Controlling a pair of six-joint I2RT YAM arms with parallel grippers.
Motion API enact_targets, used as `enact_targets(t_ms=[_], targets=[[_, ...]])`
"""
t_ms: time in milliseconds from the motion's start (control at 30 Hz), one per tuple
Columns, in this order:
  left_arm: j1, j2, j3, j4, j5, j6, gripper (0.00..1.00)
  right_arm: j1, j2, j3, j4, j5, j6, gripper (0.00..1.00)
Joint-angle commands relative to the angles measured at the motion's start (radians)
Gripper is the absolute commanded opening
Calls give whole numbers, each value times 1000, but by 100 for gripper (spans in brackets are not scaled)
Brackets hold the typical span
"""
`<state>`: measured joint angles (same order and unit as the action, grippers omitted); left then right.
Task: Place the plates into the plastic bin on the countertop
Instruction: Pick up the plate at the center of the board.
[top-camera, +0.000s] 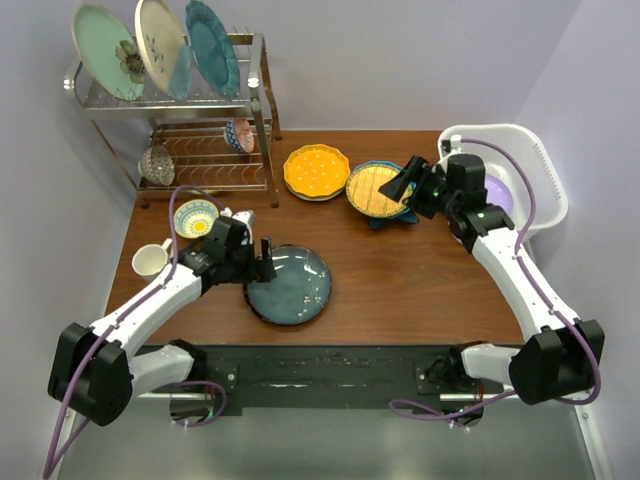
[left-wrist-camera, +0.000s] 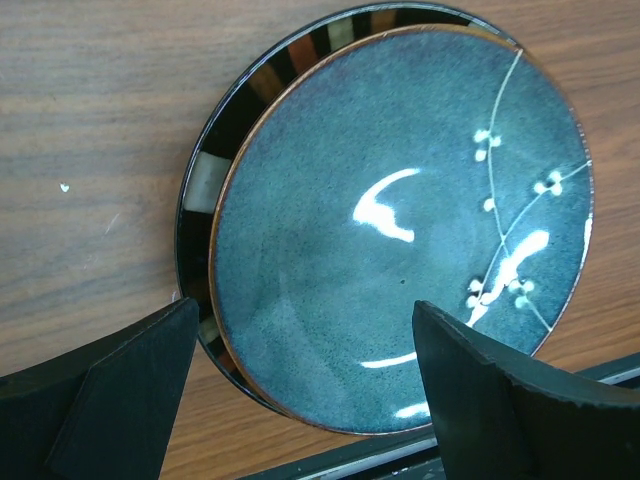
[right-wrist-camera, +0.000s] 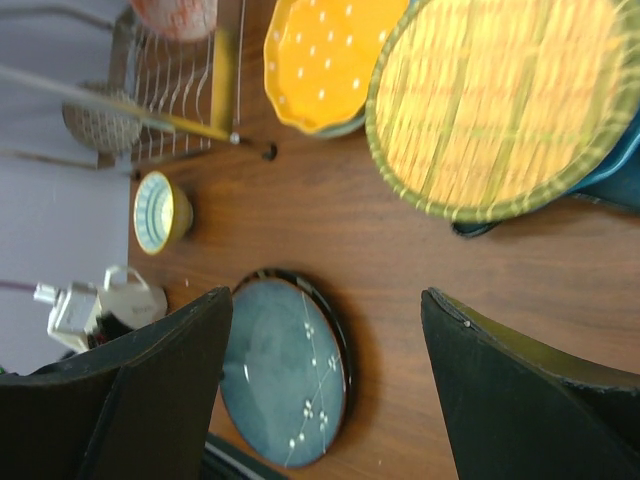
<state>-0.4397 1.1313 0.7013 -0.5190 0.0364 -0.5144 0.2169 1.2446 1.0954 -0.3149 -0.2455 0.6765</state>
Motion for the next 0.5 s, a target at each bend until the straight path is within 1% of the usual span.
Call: enact_targets(t_ms=[0, 333, 467], targets=[[-4, 19, 35, -10, -15, -22, 92, 51, 9, -49, 22, 11, -23, 79], [-4, 56, 20, 2, -7, -27, 93, 143, 30, -138, 48, 14, -15, 78], [-4, 64, 15, 10, -4, -27, 93, 162, 39, -172, 57, 11, -8, 78]])
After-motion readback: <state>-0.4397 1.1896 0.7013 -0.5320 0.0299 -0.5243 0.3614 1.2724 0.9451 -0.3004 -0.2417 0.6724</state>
